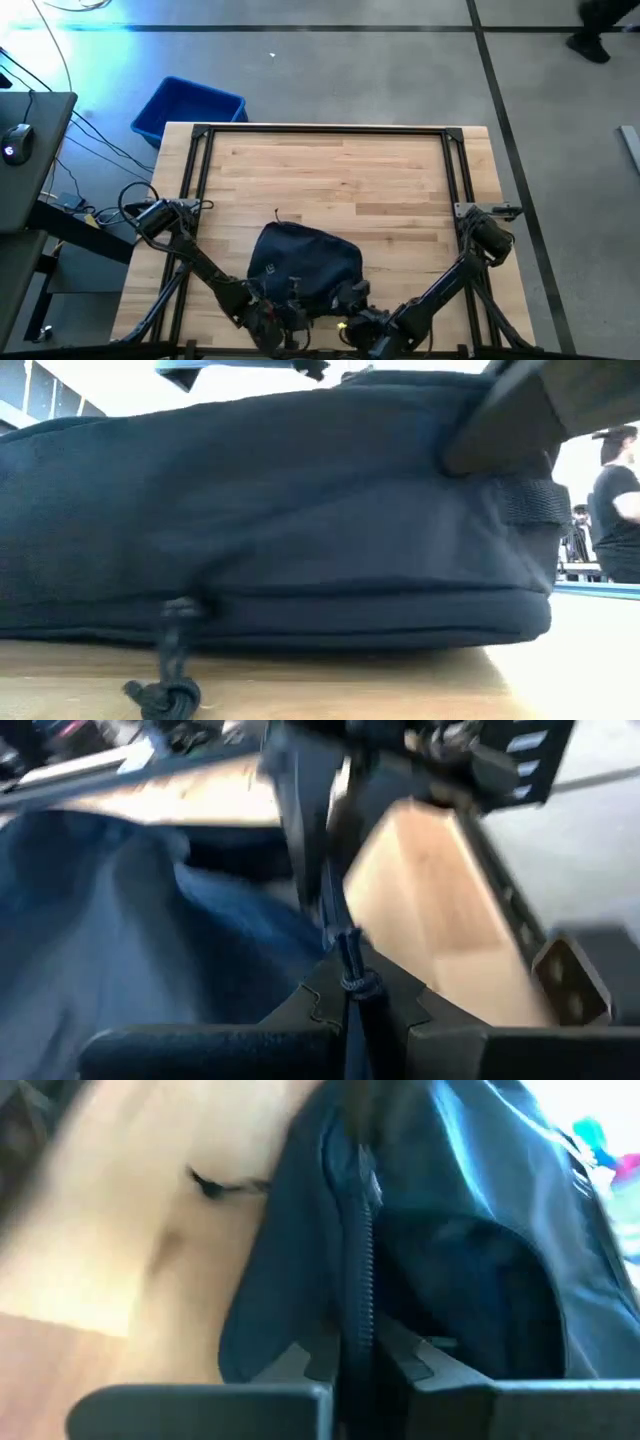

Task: Unpack backpack
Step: Open the blue backpack

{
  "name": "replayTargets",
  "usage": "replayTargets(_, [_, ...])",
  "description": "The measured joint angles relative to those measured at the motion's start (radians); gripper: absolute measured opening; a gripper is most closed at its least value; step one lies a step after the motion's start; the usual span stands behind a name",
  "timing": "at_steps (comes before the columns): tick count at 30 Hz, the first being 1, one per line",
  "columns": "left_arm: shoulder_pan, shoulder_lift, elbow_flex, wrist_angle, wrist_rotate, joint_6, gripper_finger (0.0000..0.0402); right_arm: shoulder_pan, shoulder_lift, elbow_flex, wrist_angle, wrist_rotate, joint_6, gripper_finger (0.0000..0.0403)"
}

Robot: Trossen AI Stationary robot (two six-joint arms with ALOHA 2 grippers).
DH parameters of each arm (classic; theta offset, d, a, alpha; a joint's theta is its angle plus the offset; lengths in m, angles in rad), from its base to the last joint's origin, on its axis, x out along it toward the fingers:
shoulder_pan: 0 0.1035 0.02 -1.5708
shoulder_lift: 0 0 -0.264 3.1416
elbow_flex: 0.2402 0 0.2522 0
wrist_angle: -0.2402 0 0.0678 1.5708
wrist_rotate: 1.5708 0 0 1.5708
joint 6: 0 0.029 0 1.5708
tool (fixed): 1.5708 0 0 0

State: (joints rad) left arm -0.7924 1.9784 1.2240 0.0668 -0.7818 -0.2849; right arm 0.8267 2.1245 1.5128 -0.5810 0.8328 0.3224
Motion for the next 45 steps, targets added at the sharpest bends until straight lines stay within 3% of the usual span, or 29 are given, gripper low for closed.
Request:
replayTargets(5, [-0.045,-0.018,0.0,-0.21,-0.111,-0.138,0.0,0.015,-0.004,0.005,-0.209,-0.004,0.205,0.0002])
replayTargets(10, [-0.065,-0.054,0.0,-0.478,-0.144,-0.338,0.0,0.032,-0.005,0.005,-0.359,-0.003,0.358,0.0001])
replayTargets(17, [-0.12,-0.087,0.0,-0.96,-0.123,-0.772,0.0,0.051,-0.005,0.005,-0.469,-0.022,0.474,0.0])
replayTargets(21, [-0.16,-0.083,0.0,-1.271,-0.051,-1.077,0.0,0.053,-0.005,0.005,-0.456,-0.023,0.481,0.0])
replayTargets(25, [-0.193,-0.074,-0.001,-1.479,-0.063,-1.389,0.0,0.041,-0.006,0.005,-0.358,-0.018,0.415,0.0])
replayTargets(29, [-0.226,-0.074,-0.001,-1.356,-0.252,-1.418,0.0004,0.026,-0.006,0.005,-0.265,-0.026,0.324,0.0])
replayTargets(31, [-0.236,-0.074,-0.001,-1.226,-0.358,-1.293,0.0015,0.024,-0.006,0.005,-0.246,-0.027,0.302,0.0])
replayTargets(33, [-0.233,-0.074,0.0,-1.109,-0.377,-1.124,0.0033,0.024,-0.006,0.005,-0.24,-0.029,0.3,0.0])
replayTargets(38, [-0.152,-0.074,0.0,-0.913,-0.342,-1.013,0.0105,0.022,-0.006,0.005,-0.226,-0.027,0.298,0.0])
replayTargets(45, [0.011,-0.065,0.0,-0.661,-0.052,-0.8,0.0199,0.017,-0.006,0.005,-0.214,-0.03,0.298,0.0])
